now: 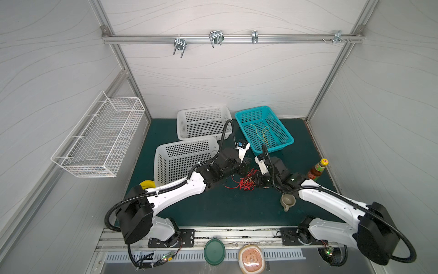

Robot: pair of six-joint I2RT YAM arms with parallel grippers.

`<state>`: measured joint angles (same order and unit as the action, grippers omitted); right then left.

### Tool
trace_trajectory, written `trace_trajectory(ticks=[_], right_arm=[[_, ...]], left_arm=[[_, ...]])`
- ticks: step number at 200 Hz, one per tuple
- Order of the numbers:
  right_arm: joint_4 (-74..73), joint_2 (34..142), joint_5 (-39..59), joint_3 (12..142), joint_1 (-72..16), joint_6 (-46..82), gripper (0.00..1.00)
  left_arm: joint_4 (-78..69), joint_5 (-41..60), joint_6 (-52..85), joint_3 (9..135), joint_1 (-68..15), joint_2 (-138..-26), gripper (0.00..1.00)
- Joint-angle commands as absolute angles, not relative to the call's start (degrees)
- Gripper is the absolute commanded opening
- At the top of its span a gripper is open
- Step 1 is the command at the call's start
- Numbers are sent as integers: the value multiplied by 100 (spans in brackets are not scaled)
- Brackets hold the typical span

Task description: Untangle the cables

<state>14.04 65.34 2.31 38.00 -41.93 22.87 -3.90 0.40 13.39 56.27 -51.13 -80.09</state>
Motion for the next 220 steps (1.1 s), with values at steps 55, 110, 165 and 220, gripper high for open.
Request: trace_trajectory(ticks=[55, 110, 165, 220], right_arm=[[2750, 5634, 184, 5250, -4210, 1863, 0], [3427, 5912, 281, 6478, -4037, 1998, 0], [3237, 6135, 640, 6793, -3638, 2427, 0], [2901, 6160, 1132, 7072, -3577, 2631, 0]], left_arm=[[-191, -385, 1074, 5744, -5135, -7768, 36], [-334, -409, 782, 5386, -5134, -7178, 56], [-586, 211, 563, 5045, -5136, -6610, 60], [-1302, 588, 869, 5168, -5144, -7204, 61]])
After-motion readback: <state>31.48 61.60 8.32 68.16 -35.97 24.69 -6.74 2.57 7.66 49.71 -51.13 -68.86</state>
